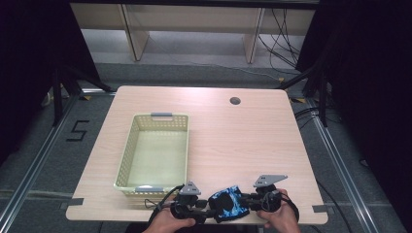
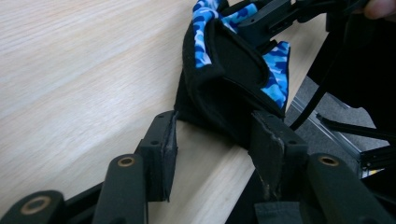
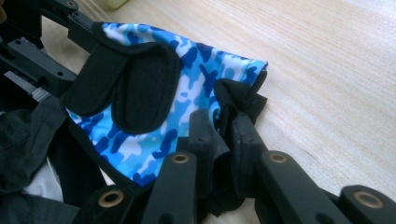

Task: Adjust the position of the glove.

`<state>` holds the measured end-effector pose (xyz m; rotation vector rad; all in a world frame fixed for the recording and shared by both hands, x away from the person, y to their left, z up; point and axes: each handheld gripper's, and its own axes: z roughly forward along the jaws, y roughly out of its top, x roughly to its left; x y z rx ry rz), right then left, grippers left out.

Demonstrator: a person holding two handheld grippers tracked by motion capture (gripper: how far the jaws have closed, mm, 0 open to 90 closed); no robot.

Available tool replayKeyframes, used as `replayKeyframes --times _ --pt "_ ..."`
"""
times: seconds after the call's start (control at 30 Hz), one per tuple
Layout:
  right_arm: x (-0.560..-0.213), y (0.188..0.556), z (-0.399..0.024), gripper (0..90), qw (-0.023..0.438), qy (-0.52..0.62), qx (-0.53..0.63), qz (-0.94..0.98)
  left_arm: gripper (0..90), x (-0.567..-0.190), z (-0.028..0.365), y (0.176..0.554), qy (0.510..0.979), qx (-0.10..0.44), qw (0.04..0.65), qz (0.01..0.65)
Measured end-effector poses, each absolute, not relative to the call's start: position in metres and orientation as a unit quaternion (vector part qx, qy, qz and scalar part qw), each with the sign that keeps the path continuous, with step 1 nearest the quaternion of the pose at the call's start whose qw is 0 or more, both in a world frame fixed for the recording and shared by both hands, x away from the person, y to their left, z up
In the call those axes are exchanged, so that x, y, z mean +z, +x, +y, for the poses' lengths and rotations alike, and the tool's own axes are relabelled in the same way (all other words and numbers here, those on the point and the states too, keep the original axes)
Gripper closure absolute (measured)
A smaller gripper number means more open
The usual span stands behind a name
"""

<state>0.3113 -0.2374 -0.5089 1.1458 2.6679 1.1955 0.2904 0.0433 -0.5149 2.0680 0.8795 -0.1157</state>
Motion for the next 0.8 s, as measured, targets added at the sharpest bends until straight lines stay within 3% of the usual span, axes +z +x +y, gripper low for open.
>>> replayKeyframes --times 0.8 --pt "-0.512 0.309 -0.236 81.1 -0.012 0.371 0.391 0.842 54.2 -0.509 0.044 0.28 0.821 -0.061 0.423 0.379"
